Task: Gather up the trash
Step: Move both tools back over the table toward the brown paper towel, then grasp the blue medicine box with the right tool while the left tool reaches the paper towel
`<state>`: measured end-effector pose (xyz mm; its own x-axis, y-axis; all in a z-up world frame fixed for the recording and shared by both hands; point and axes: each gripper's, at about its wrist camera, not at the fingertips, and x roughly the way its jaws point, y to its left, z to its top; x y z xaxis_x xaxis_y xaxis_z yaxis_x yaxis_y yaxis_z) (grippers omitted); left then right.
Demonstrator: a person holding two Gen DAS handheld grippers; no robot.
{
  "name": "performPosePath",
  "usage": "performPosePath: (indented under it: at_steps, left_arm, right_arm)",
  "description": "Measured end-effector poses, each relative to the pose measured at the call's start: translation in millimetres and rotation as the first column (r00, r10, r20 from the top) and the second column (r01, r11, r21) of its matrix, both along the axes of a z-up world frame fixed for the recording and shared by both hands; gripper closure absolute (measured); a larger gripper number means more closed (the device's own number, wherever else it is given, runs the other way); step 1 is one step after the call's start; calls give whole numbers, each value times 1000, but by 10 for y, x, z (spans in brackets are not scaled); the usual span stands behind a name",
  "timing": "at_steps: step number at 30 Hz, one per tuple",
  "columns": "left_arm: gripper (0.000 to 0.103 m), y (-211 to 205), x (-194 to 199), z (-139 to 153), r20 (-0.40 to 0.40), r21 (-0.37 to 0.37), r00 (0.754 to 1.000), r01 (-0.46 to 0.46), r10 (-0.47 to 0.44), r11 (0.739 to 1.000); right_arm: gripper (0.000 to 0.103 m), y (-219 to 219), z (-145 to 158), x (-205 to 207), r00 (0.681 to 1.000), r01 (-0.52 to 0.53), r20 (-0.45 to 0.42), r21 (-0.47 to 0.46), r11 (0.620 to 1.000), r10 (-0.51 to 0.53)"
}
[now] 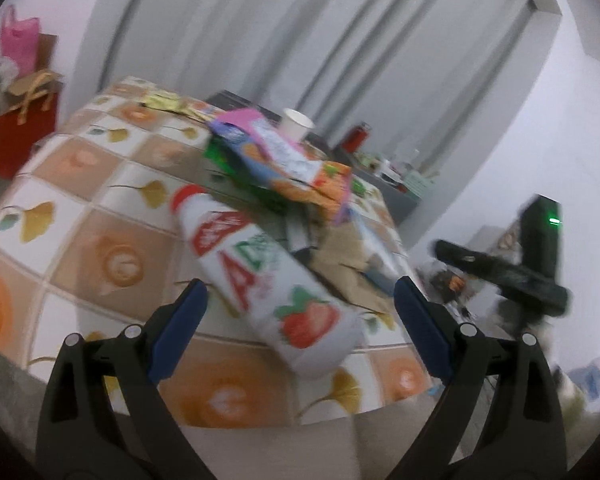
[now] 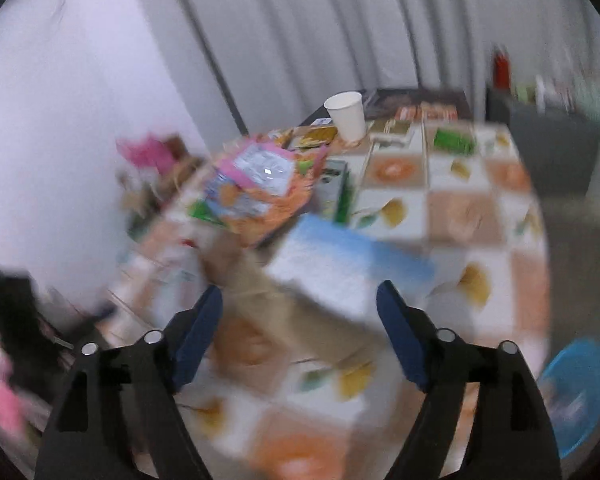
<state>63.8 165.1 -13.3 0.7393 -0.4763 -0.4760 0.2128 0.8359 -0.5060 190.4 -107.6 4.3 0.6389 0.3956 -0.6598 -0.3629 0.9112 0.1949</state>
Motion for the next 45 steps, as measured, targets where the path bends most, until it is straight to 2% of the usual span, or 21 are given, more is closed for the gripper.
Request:
performPosePath:
  at_steps: [2,4,6,10,11,14,17,20,24,32,35,40,43,45]
  left_arm:
    - [13,-64,82,40,-12,-9,1000,19,-19,1000]
    - [13,-122,150,81,-25,-26,999,44,-44,999]
    - [13,-177,214,100,-37,-38,997,70,-71,997]
    - [13,-323,314,117,-68,-38,991,111,-113,993]
    - [13,-358,341,112,-77,-37,990,114,-117,993]
    - [13,-459,390,125,-93,-15,988,123,-124,992]
    - [13,-558,459,153,-88,23,988,131,-128,991]
    - [13,-631,538,176,-89,45,987,137,-132,990]
    - [13,-773,625,185,-109,67,983,154,-146,986]
    - [13,-981,669,142,-154,119,977,165,-146,979]
    - [13,-1089,675,119,-163,137,973,189,-166,972]
    - [13,-1331,735,60,-191,161,962,229,-197,960]
    - [13,-1461,758,10,-212,144,952,254,-221,956]
    - [13,-1569,756,-36,-220,152,946,274,-238,950]
  right_arm:
    - [14,51,-70,167,998,-67,-5,-65,996,67]
    - [13,147,-161,331,987,-159,-25,-154,975,157]
    - [13,222,-233,444,978,-207,-42,-207,956,202]
    - [13,258,-413,718,946,-314,-133,-171,934,294]
    - [10,270,-455,759,941,-333,-132,-180,926,313]
    - [7,272,-472,788,936,-348,-129,-204,915,327]
    - [7,179,-489,853,932,-345,-172,-149,927,319]
    - [7,133,-517,869,934,-343,-161,-170,924,318]
    - [7,157,-636,948,928,-354,-197,-199,914,316]
    - [16,-238,-633,931,943,-174,-296,-38,984,155]
    - [17,-477,-719,840,929,-64,-364,30,998,70]
    - [18,-754,-759,627,924,64,-380,75,995,-31]
    - [19,-955,-788,459,911,160,-403,154,975,-86]
    - [19,-1021,-801,363,909,191,-402,157,969,-114]
